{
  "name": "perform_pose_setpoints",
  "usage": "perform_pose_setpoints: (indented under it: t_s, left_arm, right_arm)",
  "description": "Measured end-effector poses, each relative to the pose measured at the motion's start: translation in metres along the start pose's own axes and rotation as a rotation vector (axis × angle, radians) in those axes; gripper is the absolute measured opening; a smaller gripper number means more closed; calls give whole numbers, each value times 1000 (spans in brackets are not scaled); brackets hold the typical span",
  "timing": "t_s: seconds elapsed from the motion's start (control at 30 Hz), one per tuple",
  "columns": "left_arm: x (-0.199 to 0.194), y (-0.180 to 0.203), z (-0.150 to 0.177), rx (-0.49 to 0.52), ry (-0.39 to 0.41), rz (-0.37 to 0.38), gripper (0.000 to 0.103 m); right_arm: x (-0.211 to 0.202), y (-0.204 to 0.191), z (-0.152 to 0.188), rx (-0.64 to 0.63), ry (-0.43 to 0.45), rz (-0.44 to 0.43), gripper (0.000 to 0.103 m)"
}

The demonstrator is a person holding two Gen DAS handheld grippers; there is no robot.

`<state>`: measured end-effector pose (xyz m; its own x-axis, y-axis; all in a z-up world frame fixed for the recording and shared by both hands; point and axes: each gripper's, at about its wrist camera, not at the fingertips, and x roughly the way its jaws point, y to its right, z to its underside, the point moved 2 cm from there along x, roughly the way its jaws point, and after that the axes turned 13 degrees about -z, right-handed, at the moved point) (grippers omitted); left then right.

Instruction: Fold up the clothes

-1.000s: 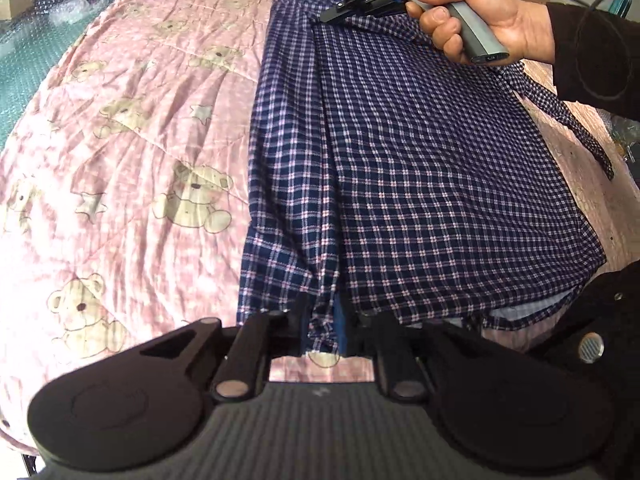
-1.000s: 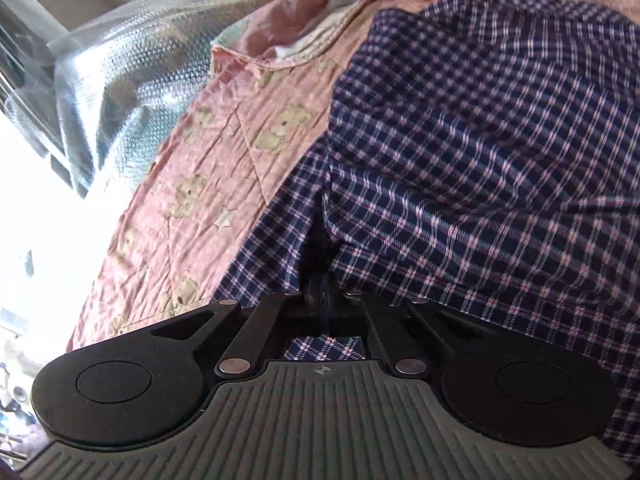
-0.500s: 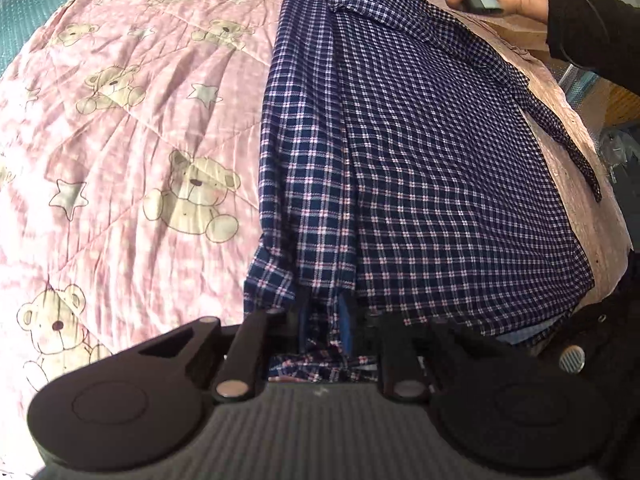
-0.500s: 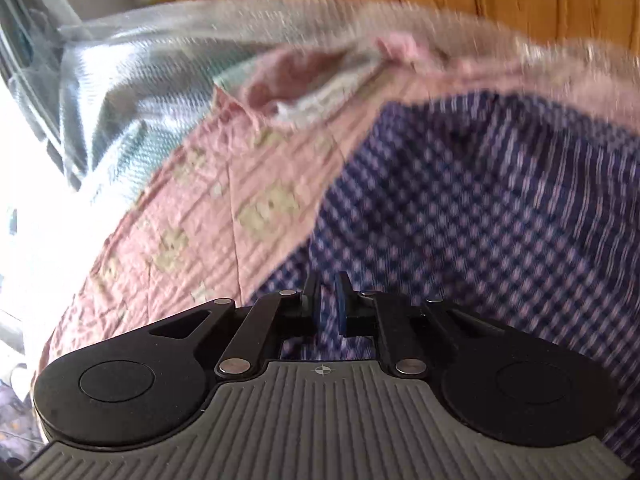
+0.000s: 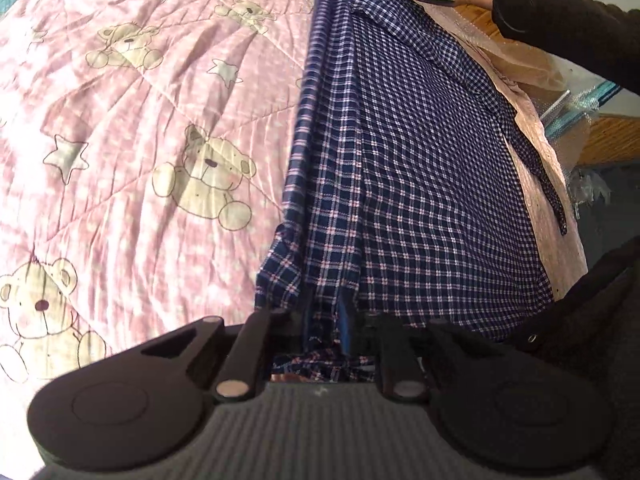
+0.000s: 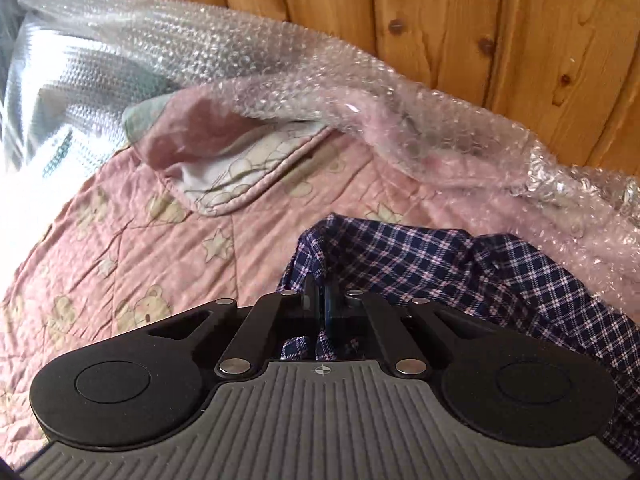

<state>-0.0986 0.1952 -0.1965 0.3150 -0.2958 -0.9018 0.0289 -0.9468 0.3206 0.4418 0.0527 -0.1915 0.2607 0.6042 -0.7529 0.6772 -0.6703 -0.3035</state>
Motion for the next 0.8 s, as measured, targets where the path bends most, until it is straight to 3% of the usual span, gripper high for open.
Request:
perform_pose_setpoints:
  t_s: [0.17, 0.3, 0.33, 0.37, 0.4, 0.5, 0.63, 0.73, 0.77, 0.8]
  left_arm:
    - [-1, -4, -2, -11, -13, -15, 9]
    - [-26, 0, -11, -2, 46, -59, 11]
    - [-36, 1, -17, -10, 71, -41, 12]
    - [-47, 1, -22, -18, 97, -24, 12]
    - [-57, 2, -29, -21, 124, -13, 12]
    - [-70, 5, -67, -7, 218, -7, 15]
    - [-43, 23, -154, 67, 370, 38, 20]
    - [6, 51, -228, 123, 445, 42, 25]
    - [22, 53, -242, 119, 431, 32, 27]
    - [37, 55, -256, 115, 418, 22, 27]
  right_arm:
    - [-3, 10, 8, 108, 46, -48, 0]
    - [-12, 2, 1, 70, 10, -88, 21]
    - [-18, -4, -5, 40, 26, -94, 25]
    - [-25, -10, -11, 18, 43, -108, 38]
    - [-29, -13, -18, 6, 55, -116, 41]
    - [-24, -17, -39, -9, 45, -119, 41]
    - [24, -10, -54, -7, -129, -63, 38]
    - [38, 2, -55, 36, -188, -50, 20]
    - [35, 6, -55, 62, -180, -62, 10]
    - [32, 11, -55, 94, -166, -80, 7]
